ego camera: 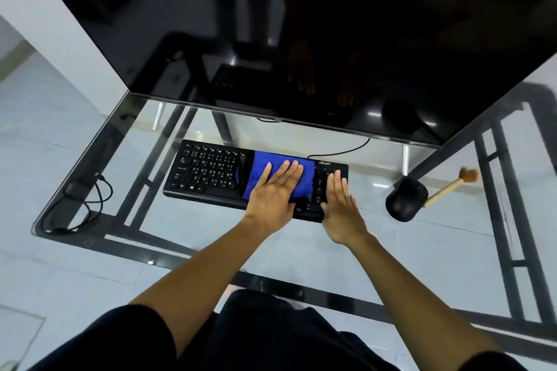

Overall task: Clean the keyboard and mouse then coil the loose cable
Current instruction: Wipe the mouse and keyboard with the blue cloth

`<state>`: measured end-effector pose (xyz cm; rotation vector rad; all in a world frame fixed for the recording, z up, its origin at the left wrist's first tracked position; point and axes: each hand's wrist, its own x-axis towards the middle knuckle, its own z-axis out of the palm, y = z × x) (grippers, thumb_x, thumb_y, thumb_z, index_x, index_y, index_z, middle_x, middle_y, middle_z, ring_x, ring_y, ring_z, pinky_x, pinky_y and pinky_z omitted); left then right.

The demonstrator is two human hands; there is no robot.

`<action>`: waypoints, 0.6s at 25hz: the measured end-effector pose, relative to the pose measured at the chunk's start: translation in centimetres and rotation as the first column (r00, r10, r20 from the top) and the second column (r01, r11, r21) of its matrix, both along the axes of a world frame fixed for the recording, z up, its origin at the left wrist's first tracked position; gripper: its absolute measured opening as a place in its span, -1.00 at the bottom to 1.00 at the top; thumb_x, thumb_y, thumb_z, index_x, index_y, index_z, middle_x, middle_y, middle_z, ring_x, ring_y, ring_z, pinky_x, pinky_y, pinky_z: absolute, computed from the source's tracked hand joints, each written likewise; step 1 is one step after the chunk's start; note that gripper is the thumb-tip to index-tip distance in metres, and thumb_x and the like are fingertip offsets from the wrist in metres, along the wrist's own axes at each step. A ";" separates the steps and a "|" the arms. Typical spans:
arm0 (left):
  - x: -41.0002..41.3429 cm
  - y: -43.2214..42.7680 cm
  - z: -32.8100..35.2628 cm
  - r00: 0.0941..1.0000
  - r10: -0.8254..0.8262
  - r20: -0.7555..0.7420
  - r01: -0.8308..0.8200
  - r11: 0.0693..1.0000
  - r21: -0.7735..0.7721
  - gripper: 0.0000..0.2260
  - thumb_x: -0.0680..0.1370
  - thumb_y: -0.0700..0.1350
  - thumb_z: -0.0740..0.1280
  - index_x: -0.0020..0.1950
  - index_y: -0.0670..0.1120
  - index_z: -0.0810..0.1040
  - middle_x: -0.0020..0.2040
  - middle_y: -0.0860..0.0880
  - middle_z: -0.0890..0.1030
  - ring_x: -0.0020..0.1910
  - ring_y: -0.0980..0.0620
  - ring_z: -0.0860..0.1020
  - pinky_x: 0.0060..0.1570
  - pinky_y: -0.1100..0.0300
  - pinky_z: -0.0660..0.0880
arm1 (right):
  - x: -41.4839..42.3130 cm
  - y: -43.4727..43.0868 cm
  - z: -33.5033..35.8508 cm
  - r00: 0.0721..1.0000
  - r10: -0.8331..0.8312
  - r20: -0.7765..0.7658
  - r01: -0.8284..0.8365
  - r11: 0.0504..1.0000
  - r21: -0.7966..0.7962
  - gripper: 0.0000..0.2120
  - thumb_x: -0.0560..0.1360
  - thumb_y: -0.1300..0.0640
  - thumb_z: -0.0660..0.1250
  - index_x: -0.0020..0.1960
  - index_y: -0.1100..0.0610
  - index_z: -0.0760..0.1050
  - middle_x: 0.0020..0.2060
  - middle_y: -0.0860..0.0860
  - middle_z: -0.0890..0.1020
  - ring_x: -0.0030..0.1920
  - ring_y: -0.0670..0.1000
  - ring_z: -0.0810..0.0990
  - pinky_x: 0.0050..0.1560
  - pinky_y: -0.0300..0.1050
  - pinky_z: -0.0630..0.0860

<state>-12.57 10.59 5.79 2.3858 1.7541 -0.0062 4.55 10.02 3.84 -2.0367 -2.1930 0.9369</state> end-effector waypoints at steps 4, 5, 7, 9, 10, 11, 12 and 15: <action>-1.3 0.7 0.1 0.994 -0.022 -0.106 0.023 1.000 0.006 -0.37 0.58 0.03 0.12 0.55 0.00 -0.14 0.57 0.11 -0.09 0.53 0.15 -0.14 0.49 -0.01 -0.29 | 0.3 0.0 -0.2 0.999 0.020 -0.029 -0.020 1.000 0.005 -0.40 0.63 0.17 -0.03 0.52 0.11 -0.33 0.51 -0.04 -0.32 0.51 -0.04 -0.32 0.52 -0.05 -0.14; -0.8 1.0 0.3 0.995 0.017 -0.095 -0.016 1.000 0.002 -0.37 0.58 0.02 0.14 0.55 0.00 -0.12 0.56 0.12 -0.08 0.53 0.15 -0.14 0.49 -0.03 -0.29 | 0.3 0.0 -0.2 0.999 0.019 -0.040 -0.019 1.000 0.004 -0.39 0.64 0.17 -0.02 0.52 0.11 -0.33 0.51 -0.04 -0.32 0.51 -0.05 -0.33 0.53 -0.05 -0.14; 0.5 0.9 0.4 0.994 0.100 -0.040 -0.100 0.995 0.001 -0.37 0.57 -0.01 0.16 0.56 0.01 -0.08 0.56 0.14 -0.06 0.54 0.13 -0.16 0.46 -0.06 -0.33 | 0.1 0.2 -0.3 0.998 0.005 -0.067 -0.005 1.000 0.003 -0.39 0.63 0.19 -0.01 0.51 0.12 -0.34 0.51 -0.03 -0.33 0.50 -0.05 -0.35 0.53 -0.07 -0.13; 0.7 0.1 0.0 0.996 0.075 -0.049 -0.074 0.997 0.016 -0.38 0.58 -0.07 0.16 0.55 0.04 -0.10 0.56 0.15 -0.07 0.54 0.12 -0.17 0.44 -0.05 -0.36 | 0.0 0.3 -0.3 0.997 -0.005 -0.077 0.005 1.000 0.008 -0.38 0.63 0.20 -0.01 0.51 0.13 -0.35 0.51 -0.02 -0.33 0.50 -0.05 -0.35 0.52 -0.11 -0.15; 0.0 -0.1 0.0 0.997 0.034 -0.074 -0.033 0.999 0.020 -0.37 0.57 -0.11 0.15 0.55 0.06 -0.11 0.56 0.16 -0.07 0.54 0.12 -0.17 0.45 -0.04 -0.35 | 0.0 0.4 -0.3 0.997 -0.002 -0.081 0.003 1.000 0.009 -0.38 0.63 0.20 -0.01 0.51 0.14 -0.34 0.51 -0.01 -0.33 0.50 -0.05 -0.35 0.52 -0.14 -0.17; -0.8 -0.1 0.0 0.995 0.004 -0.100 -0.001 1.000 0.025 -0.35 0.55 -0.15 0.15 0.55 0.07 -0.11 0.55 0.17 -0.07 0.54 0.12 -0.16 0.46 -0.04 -0.33 | 0.1 0.4 -0.3 0.997 0.005 -0.082 -0.004 1.000 0.011 -0.38 0.63 0.20 -0.01 0.51 0.14 -0.34 0.51 -0.01 -0.33 0.50 -0.05 -0.35 0.50 -0.16 -0.19; -1.4 0.1 0.2 0.994 -0.001 -0.114 0.005 0.999 0.035 -0.34 0.54 -0.17 0.16 0.55 0.08 -0.09 0.55 0.18 -0.05 0.54 0.13 -0.14 0.47 -0.03 -0.30 | 0.1 0.4 -0.4 0.997 0.012 -0.081 -0.011 1.000 0.019 -0.38 0.63 0.20 0.00 0.51 0.14 -0.34 0.51 0.00 -0.32 0.50 -0.04 -0.35 0.48 -0.18 -0.20; -1.3 1.0 0.8 0.997 0.025 -0.078 -0.022 0.999 0.032 -0.38 0.52 -0.06 0.25 0.54 0.06 0.06 0.56 0.14 0.02 0.54 0.07 -0.07 0.46 -0.10 -0.15 | 0.2 0.4 -0.3 0.997 0.024 -0.072 -0.023 1.000 0.019 -0.39 0.63 0.19 0.00 0.51 0.15 -0.33 0.51 0.01 -0.32 0.50 -0.03 -0.34 0.48 -0.17 -0.20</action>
